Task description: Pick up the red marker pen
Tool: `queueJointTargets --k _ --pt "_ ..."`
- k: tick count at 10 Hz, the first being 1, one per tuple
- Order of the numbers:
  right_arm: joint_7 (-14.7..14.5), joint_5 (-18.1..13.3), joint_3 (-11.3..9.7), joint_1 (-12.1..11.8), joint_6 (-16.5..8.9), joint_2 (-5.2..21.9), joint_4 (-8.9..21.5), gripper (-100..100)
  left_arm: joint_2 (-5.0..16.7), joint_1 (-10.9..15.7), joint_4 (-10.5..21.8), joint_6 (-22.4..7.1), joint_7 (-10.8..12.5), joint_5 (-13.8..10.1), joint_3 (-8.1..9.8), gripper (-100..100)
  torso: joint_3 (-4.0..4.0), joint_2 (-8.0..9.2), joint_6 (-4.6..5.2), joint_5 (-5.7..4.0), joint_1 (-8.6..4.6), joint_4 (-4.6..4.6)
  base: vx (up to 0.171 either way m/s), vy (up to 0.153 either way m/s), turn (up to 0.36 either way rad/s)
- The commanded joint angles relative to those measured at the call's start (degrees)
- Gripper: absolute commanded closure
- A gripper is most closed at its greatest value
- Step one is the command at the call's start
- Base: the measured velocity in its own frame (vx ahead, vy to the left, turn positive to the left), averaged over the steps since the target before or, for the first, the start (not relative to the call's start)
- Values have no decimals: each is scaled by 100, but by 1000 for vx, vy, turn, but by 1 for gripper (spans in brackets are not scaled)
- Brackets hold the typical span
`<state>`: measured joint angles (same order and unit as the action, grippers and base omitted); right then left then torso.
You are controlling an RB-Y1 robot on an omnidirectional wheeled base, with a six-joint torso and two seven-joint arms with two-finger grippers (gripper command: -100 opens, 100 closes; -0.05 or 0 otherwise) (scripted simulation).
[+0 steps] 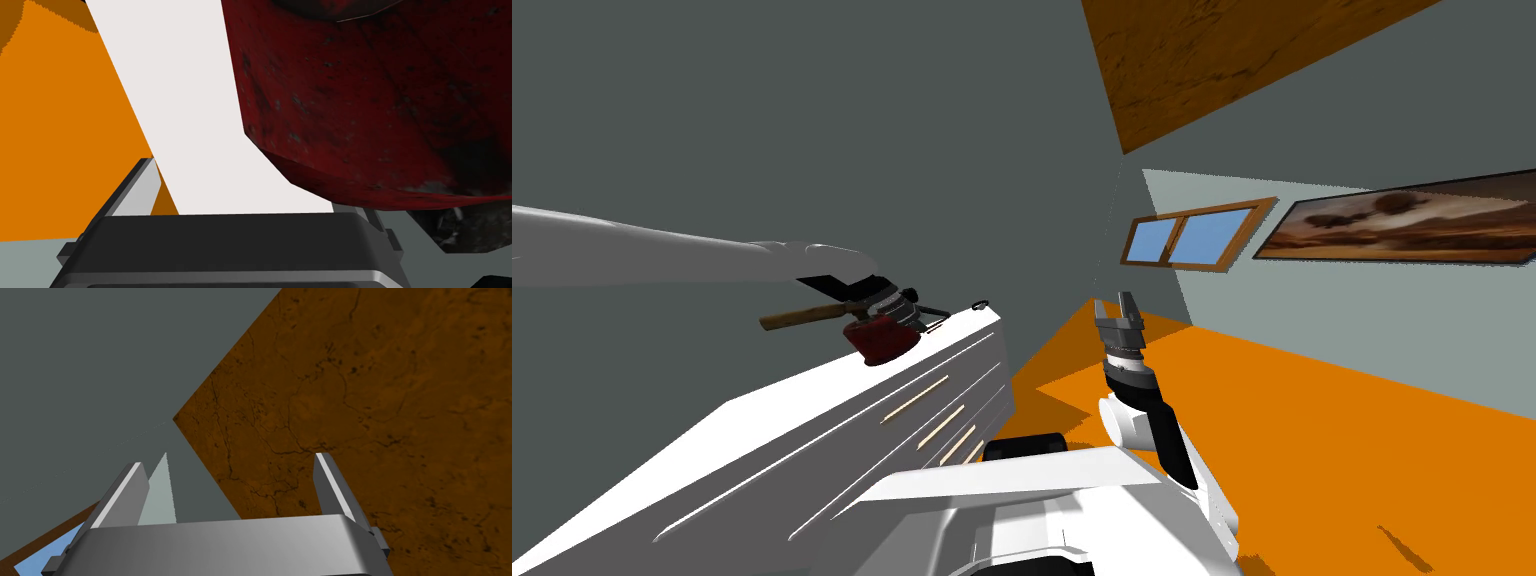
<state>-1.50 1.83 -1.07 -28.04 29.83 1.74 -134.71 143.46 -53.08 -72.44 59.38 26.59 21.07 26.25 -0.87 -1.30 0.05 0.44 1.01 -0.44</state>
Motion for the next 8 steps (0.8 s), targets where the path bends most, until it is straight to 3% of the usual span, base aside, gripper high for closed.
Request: queueJointTargets --k 1,6,7,8 --pt "0 0 0 0 0 0 0 0 -118 -60 171 48 -88 24 -30 -100 0 0 0 0 0 0 -77 -76 -184" --pt "0 0 -1 1 0 -1 0 0 -592 -179 777 254 -357 144 -177 -100 19 30 0 -8 -26 9 -99 -94 -176" --pt "0 0 0 0 0 -1 0 0 -516 -218 746 225 -337 104 -137 -100 22 34 -2 -9 -29 10 -49 -47 -19" --pt "0 0 0 -1 0 0 0 0 -522 -228 766 236 -356 102 -136 100 14 18 -5 -7 -12 8 -9 -8 6"
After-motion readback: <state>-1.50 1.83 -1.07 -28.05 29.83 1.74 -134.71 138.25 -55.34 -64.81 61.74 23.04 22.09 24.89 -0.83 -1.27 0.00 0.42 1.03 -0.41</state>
